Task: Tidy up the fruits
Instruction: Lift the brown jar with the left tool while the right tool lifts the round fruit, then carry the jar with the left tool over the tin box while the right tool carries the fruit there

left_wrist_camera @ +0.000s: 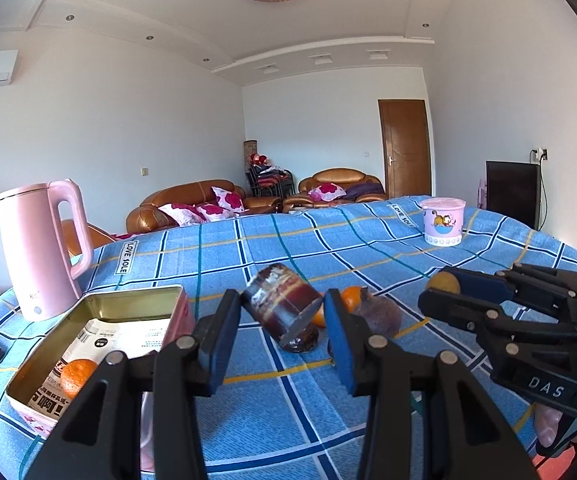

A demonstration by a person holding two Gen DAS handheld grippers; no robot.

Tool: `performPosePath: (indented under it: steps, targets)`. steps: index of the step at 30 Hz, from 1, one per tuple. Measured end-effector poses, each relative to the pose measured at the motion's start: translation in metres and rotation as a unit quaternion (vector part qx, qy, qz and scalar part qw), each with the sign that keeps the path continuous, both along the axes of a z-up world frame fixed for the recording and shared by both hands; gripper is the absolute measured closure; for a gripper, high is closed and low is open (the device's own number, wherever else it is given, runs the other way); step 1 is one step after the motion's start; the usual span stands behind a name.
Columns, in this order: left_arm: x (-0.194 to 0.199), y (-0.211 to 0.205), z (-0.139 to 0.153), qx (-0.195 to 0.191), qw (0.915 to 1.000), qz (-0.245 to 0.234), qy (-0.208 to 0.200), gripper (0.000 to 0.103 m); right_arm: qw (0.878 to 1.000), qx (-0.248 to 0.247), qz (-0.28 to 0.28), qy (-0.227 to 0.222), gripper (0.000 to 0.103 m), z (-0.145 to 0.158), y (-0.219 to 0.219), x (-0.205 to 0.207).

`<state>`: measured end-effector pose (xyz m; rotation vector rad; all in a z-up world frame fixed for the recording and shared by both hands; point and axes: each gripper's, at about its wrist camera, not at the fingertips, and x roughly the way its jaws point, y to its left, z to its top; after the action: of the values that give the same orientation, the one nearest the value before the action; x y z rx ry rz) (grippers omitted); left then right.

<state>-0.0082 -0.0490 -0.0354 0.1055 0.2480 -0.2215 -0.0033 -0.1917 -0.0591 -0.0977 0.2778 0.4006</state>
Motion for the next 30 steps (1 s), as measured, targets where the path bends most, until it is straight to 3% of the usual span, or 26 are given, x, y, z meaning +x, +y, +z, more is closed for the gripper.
performPosePath:
  steps: [14,30]
  targets:
    - [-0.009,0.007,0.004,-0.017,0.9994,0.010,-0.030,0.058,1.000,0.014,0.003,-0.020,0.073,0.002,-0.004,-0.007]
    - [-0.011,0.011,0.005,-0.018,0.9993,0.022,-0.023,0.058,1.000,0.004,-0.008,-0.007,0.073,0.007,0.001,-0.002]
